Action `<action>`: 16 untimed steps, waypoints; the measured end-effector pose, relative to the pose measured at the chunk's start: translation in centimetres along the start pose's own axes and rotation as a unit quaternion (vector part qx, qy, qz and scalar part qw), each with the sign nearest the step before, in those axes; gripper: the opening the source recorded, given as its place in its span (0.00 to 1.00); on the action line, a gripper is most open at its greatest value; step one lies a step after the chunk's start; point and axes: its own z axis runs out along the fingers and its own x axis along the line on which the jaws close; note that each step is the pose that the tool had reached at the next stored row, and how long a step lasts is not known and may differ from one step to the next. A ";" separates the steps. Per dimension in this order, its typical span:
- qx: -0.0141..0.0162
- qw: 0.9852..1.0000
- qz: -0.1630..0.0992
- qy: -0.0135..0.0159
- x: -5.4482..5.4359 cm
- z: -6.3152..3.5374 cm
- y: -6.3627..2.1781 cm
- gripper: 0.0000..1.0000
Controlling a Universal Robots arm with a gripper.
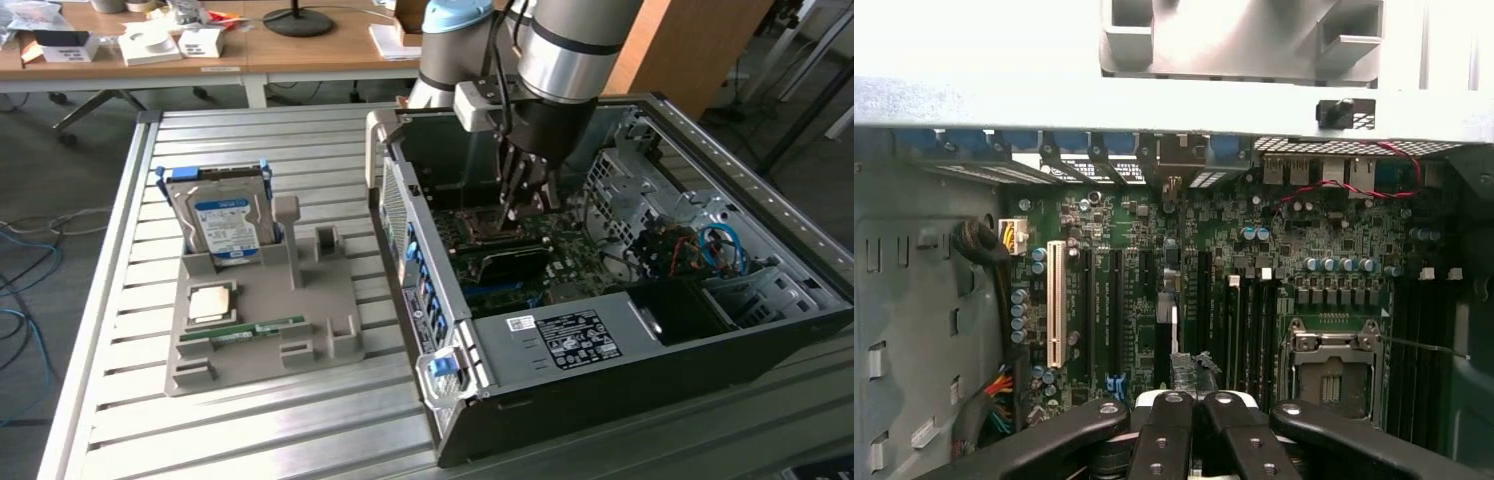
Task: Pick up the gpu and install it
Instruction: 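Press down on the gpu until it lock into place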
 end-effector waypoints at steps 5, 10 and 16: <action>0.000 1.000 0.000 0.000 0.0 0.14 0.15 0.11; 0.000 1.000 0.000 0.000 0.0 0.58 0.15 0.11; 0.000 1.000 0.000 0.000 0.0 1.35 0.14 0.11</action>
